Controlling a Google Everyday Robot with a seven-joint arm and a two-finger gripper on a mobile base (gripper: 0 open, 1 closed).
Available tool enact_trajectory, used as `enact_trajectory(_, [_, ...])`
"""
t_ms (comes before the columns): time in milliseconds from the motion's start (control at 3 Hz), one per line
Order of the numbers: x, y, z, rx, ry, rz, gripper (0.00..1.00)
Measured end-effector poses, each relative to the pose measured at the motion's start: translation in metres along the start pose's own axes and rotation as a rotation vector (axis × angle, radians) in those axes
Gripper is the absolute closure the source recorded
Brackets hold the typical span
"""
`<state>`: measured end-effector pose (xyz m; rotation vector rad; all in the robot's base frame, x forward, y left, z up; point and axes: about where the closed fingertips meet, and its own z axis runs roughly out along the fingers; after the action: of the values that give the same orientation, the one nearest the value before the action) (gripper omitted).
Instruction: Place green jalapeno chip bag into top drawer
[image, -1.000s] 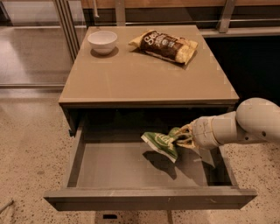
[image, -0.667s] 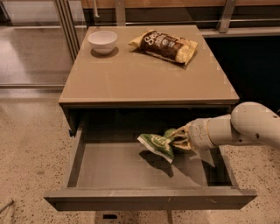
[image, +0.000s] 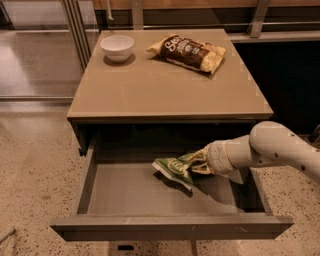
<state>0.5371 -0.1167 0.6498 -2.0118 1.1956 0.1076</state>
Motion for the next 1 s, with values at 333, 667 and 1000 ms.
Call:
enact_trajectory(333, [0.0000,0.0003,0.0013,-0.002,-0.002,0.000,0.82])
enact_trajectory(667, [-0.0001,0.0003,0.0014,-0.002,-0.002,0.000,0.58])
enact_trajectory(1000, [-0.0001,0.0003,0.0014,-0.002,-0.002,0.000,0.35])
